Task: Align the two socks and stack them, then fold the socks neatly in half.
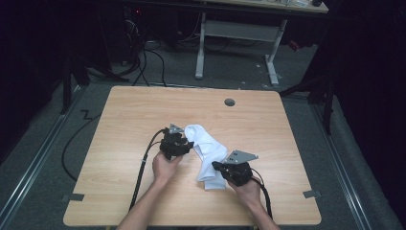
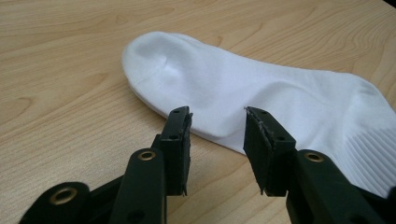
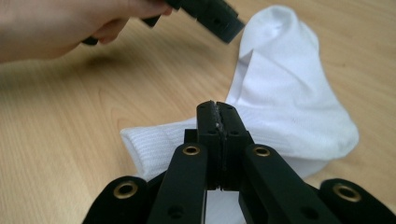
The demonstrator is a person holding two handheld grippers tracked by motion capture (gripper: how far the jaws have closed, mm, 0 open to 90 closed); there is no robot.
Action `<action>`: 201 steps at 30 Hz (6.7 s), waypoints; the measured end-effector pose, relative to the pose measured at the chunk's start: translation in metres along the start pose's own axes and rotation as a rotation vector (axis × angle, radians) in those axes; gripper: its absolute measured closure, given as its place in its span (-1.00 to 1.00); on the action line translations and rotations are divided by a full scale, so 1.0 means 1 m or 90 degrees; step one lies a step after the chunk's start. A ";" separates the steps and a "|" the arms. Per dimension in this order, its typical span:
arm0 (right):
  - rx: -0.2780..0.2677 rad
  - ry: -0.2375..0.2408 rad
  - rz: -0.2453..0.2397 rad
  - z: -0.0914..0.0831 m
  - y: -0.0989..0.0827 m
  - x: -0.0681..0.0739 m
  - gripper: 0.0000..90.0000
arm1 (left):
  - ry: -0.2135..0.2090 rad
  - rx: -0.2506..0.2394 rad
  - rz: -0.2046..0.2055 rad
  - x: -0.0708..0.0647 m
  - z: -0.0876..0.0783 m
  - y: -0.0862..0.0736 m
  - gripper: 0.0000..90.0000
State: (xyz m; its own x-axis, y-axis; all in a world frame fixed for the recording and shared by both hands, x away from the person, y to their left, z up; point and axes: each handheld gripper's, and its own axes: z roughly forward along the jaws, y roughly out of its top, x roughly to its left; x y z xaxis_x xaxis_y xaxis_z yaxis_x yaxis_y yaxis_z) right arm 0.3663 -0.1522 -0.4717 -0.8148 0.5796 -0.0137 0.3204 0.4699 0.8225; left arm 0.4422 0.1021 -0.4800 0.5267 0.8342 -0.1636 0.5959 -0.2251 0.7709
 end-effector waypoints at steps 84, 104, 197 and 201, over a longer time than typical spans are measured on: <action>0.081 0.026 -0.031 0.019 -0.004 0.012 0.99 | 0.044 0.056 0.035 0.004 0.025 0.021 0.95; 0.051 -0.059 0.071 0.025 0.005 -0.020 0.75 | 0.011 0.035 0.045 -0.010 0.020 0.013 0.50; 0.081 -0.090 0.071 0.040 -0.014 -0.029 0.45 | 0.090 0.080 -0.022 0.039 0.034 0.021 0.49; 0.082 -0.088 0.068 0.040 -0.014 -0.029 0.45 | 0.073 0.083 -0.034 0.041 0.034 0.022 0.75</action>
State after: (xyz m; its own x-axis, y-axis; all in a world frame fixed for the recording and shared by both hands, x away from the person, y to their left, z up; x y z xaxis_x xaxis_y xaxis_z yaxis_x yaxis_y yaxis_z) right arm 0.4050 -0.1493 -0.5056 -0.7014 0.7126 -0.0149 0.4678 0.4761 0.7447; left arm 0.4975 0.1137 -0.4906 0.4248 0.8966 -0.1253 0.6985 -0.2366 0.6753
